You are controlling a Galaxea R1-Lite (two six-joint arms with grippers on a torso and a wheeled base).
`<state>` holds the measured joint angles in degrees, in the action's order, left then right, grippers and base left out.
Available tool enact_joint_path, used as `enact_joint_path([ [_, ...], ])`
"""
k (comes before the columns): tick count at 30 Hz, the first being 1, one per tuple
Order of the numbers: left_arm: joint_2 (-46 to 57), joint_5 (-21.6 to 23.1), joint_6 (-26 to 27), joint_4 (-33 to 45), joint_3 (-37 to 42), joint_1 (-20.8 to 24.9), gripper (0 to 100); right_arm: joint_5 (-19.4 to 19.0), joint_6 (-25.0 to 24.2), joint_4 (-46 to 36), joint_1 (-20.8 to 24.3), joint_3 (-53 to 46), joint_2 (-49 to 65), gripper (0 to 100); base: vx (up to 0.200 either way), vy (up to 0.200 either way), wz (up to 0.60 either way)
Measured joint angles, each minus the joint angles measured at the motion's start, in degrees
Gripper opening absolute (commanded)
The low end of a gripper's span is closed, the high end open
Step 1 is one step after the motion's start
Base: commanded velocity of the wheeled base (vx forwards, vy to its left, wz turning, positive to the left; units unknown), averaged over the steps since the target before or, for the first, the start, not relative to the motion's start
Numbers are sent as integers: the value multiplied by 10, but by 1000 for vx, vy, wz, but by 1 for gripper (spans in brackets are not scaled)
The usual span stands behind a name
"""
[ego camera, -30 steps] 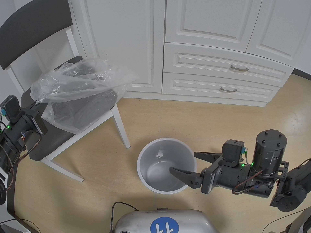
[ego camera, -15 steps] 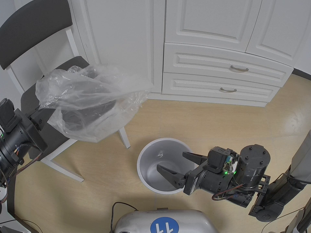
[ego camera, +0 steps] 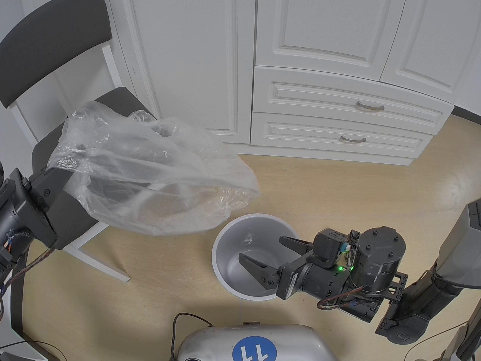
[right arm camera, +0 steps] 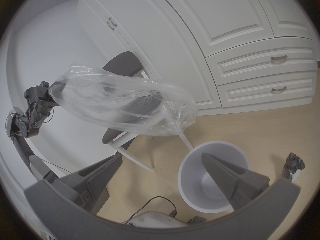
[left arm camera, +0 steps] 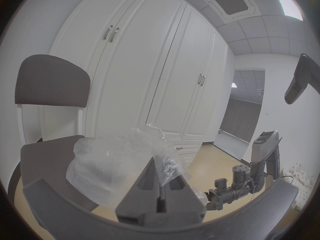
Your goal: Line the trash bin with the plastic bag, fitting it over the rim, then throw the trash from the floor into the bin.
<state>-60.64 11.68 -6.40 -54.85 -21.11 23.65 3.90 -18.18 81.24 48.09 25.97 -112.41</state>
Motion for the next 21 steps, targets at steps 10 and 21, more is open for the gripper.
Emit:
enact_joint_path([
  [10, 10, 0, -41, -2, -14, 21, 0, 15, 1, 66, -1, 9, -47, 100, 0, 0, 0],
  [21, 12, -5, -45, -3, -24, 40, 0, 20, 3, 77, 23, 2, -92, 100, 0, 0, 0],
])
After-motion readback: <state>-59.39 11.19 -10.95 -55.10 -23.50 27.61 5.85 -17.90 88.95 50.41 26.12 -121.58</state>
